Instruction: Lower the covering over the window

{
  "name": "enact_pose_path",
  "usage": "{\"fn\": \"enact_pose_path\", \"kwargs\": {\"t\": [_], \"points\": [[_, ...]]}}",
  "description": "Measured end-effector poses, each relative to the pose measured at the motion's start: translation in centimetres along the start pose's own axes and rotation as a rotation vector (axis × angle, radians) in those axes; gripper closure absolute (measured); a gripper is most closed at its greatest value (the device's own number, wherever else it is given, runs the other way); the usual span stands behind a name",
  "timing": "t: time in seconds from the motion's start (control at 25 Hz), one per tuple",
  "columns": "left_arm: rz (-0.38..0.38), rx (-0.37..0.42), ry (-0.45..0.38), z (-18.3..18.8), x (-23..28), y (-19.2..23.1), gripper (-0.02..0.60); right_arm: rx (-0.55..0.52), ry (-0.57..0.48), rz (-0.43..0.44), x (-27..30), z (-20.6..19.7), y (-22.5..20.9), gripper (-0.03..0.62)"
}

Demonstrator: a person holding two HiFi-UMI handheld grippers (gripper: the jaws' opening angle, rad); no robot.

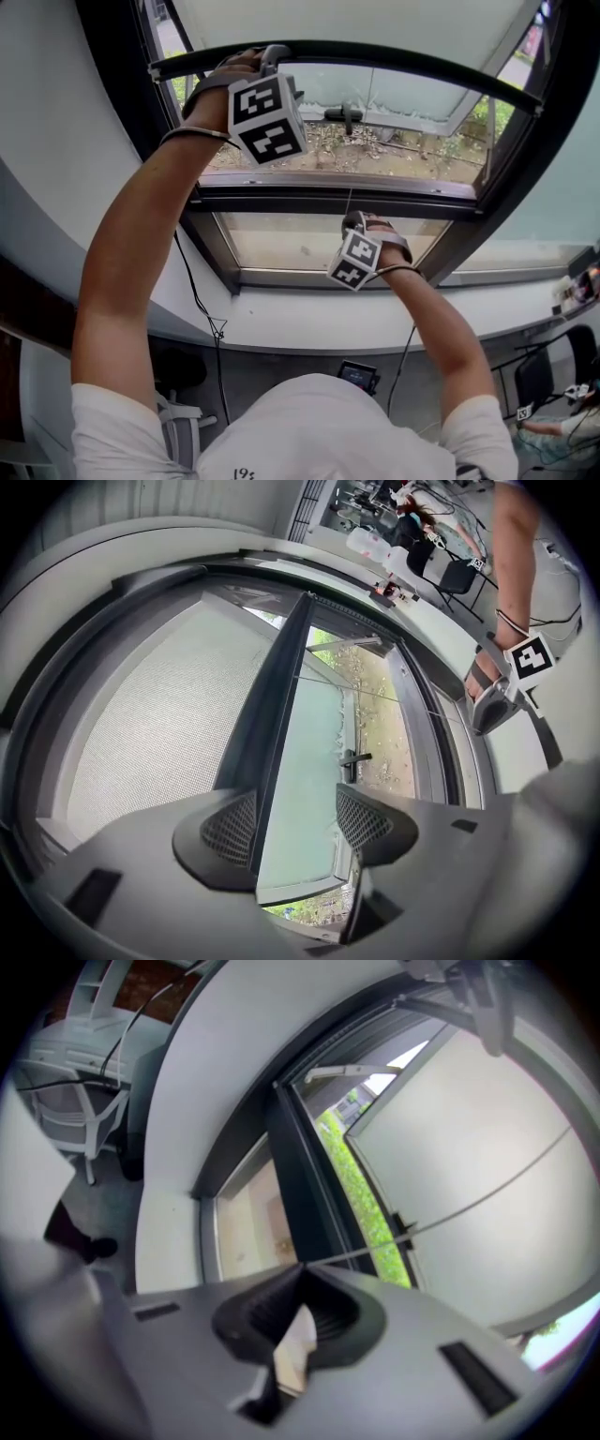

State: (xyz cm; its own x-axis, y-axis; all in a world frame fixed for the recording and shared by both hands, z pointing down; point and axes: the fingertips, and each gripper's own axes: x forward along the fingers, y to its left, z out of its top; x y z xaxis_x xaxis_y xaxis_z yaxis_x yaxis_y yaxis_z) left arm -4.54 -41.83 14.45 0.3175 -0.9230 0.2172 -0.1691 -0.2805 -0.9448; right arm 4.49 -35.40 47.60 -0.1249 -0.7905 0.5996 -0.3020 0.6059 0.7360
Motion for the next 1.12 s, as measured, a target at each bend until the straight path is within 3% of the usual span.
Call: {"fn": "enact_pose_path", "kwargs": {"t": [0.2, 0.44, 0.52, 0.64, 0.84, 1.12], "points": [[-0.030, -0.014, 0.038, -0.5, 0.7, -0.3, 0.319, 0.179, -0.106, -0.033, 0.8, -0.1, -0.3, 0.570], [-0.058, -0.038, 0.043, -0.2, 0.4, -0.5, 0.321, 0.385, -0.165, 0.031, 0.8, -0.4, -0.1, 0.562], [-0.084, -0.035, 0.056, -0.4, 0.4, -1.2, 0.321, 0.423, -0.174, 0.075, 0.6, -0.4, 0.2, 0.472], [-0.124, -0.018, 0.077, -1.0, 0.8, -3.2, 0.321, 0.443, -0.184, 0.100, 0.1, -0.6, 0.1, 0.424], [-0.160, -0.032, 0.079, -1.8, 1.3, -6.1, 0.322, 0.419, -0.172, 0.086, -1.1, -1.9, -0.8, 0.414], [-0.181, -0.045, 0.091, -1.8, 1.4, -6.6, 0.322, 0.389, -0.156, 0.019, -3.1, -4.2, -3.7, 0.414]]}}
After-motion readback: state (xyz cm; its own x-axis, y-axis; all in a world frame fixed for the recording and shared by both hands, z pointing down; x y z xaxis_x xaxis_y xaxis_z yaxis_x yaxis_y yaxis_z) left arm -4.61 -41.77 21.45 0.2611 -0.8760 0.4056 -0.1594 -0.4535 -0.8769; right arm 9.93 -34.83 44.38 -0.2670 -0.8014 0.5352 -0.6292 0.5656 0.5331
